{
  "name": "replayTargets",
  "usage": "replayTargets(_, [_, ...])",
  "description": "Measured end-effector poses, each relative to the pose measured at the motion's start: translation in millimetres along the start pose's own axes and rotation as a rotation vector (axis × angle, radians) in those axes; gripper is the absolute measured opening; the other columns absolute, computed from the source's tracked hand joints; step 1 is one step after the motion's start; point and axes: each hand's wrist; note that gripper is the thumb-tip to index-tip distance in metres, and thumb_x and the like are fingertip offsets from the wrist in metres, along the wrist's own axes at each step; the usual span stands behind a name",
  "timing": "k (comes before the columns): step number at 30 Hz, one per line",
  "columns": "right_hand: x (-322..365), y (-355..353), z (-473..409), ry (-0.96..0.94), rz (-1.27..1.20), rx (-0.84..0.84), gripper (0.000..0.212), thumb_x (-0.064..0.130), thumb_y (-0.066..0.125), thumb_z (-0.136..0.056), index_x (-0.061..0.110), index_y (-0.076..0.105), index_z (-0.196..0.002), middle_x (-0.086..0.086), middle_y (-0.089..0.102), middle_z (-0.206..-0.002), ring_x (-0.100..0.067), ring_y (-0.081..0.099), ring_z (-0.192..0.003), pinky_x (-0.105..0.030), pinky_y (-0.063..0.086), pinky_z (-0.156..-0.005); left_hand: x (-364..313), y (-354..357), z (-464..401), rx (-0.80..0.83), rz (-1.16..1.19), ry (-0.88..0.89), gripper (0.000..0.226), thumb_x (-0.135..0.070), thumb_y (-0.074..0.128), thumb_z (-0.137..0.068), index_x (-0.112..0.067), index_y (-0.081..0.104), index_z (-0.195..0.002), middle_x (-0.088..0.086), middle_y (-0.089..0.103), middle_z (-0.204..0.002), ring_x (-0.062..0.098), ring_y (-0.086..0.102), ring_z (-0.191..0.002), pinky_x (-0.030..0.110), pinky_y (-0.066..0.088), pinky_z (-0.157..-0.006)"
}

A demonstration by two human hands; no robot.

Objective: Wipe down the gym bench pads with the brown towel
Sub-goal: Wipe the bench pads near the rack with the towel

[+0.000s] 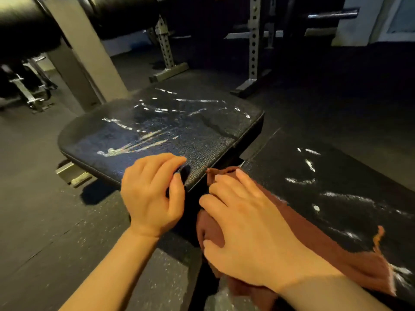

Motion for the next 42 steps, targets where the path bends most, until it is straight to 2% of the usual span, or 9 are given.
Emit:
replayTargets(3, [-1.8, 7.2, -36.9, 0.138, 0.011, -0.082, 0.026, 0.046, 0.044, -0.068, 0.022, 0.046, -0.057, 0.003, 0.048, -0.058, -0.020, 0.047, -0.066, -0.045, 0.043, -0.106, 5.0, 1.6, -0.1, -0.048, 0.010, 0.049, 0.035, -0.019, 0.044, -0.090, -0.005, 0.076, -0.092, 0.011, 0.072, -0.095, 0.032, 0.064, -0.083, 0.039, 0.044, -0.074])
replayTargets(6, [-0.4, 13.8, -46.2, 0.202, 0.039, -0.130, 0.026, 0.038, 0.037, -0.070, 0.022, 0.029, -0.052, 0.002, 0.038, -0.047, -0.016, 0.029, -0.061, -0.044, 0.050, -0.097, 6.7, 4.9, 2.5, -0.045, -0.010, 0.072, 0.034, -0.021, 0.045, -0.089, -0.007, 0.076, -0.089, 0.011, 0.071, -0.092, 0.031, 0.063, -0.081, 0.040, 0.044, -0.069])
replayTargets(12, [15.0, 6.3, -14.3, 0.202, 0.027, -0.102, 0.019, 0.038, 0.041, -0.075, 0.021, 0.046, -0.068, 0.002, 0.054, -0.077, -0.026, 0.057, -0.095, -0.051, 0.037, -0.110, 6.4, 0.6, 1.2, 0.023, -0.035, 0.043, 0.030, -0.025, 0.049, -0.088, -0.009, 0.074, -0.087, 0.009, 0.069, -0.091, 0.031, 0.061, -0.078, 0.038, 0.041, -0.068])
replayTargets(15, [19.7, 3.6, 9.0, 0.119, 0.134, -0.046, 0.045, 0.039, 0.044, -0.074, 0.018, 0.065, -0.108, -0.004, 0.062, -0.119, -0.029, 0.050, -0.128, -0.050, 0.032, -0.115, 3.9, -2.1, 1.8, 0.050, -0.033, 0.020, 0.028, -0.023, 0.049, -0.088, -0.009, 0.073, -0.089, 0.008, 0.068, -0.092, 0.030, 0.060, -0.079, 0.037, 0.040, -0.069])
replayTargets(24, [-9.8, 2.9, 107.3, -0.067, 0.339, -0.033, 0.074, 0.041, 0.043, -0.083, 0.021, 0.031, -0.153, -0.012, 0.037, -0.155, -0.032, 0.036, -0.140, -0.047, 0.027, -0.109, 5.1, 0.8, 9.2, -0.010, -0.038, 0.026, 0.028, -0.022, 0.050, -0.092, -0.009, 0.075, -0.090, 0.009, 0.070, -0.094, 0.030, 0.062, -0.081, 0.036, 0.039, -0.071])
replayTargets(32, [13.3, 8.5, 47.5, 0.041, 0.294, -0.083, 0.073, 0.041, 0.078, -0.073, 0.018, 0.052, -0.137, -0.018, 0.053, -0.141, -0.043, 0.047, -0.131, -0.058, 0.037, -0.109, 4.5, 7.5, 10.6, -0.095, -0.022, 0.052, 0.029, -0.021, 0.050, -0.092, -0.009, 0.076, -0.087, 0.008, 0.071, -0.091, 0.030, 0.063, -0.078, 0.038, 0.038, -0.068])
replayTargets(35, [25.8, 16.0, 4.9, 0.063, 0.264, -0.121, 0.026, 0.030, 0.075, -0.076, 0.016, 0.066, -0.096, -0.011, 0.065, -0.103, -0.040, 0.059, -0.112, -0.060, 0.041, -0.104, 5.9, 6.5, 10.8, -0.083, -0.023, 0.058, 0.030, -0.022, 0.048, -0.092, -0.010, 0.075, -0.088, 0.009, 0.071, -0.092, 0.032, 0.063, -0.077, 0.038, 0.036, -0.069])
replayTargets(38, [29.4, 18.0, -19.7, 0.113, 0.241, -0.097, 0.020, 0.024, 0.082, -0.063, 0.015, 0.065, -0.070, -0.006, 0.058, -0.069, -0.032, 0.060, -0.078, -0.059, 0.046, -0.097, 4.9, 4.4, 9.3, -0.022, -0.036, 0.054, 0.031, -0.023, 0.047, -0.092, -0.010, 0.075, -0.091, 0.009, 0.070, -0.094, 0.031, 0.061, -0.078, 0.036, 0.033, -0.069])
replayTargets(42, [25.3, 12.2, -2.8, 0.012, 0.160, -0.071, 0.030, 0.030, 0.079, -0.069, 0.016, 0.068, -0.093, -0.006, 0.066, -0.095, -0.032, 0.061, -0.103, -0.057, 0.040, -0.107, 8.0, -3.5, 10.4, 0.023, -0.052, 0.075, 0.030, -0.024, 0.048, -0.094, -0.009, 0.074, -0.096, 0.010, 0.069, -0.098, 0.030, 0.060, -0.083, 0.037, 0.034, -0.071])
Point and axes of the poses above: each hand's wrist, its own z-axis away from the middle knuckle, its own y-axis out of the palm, x = y × z
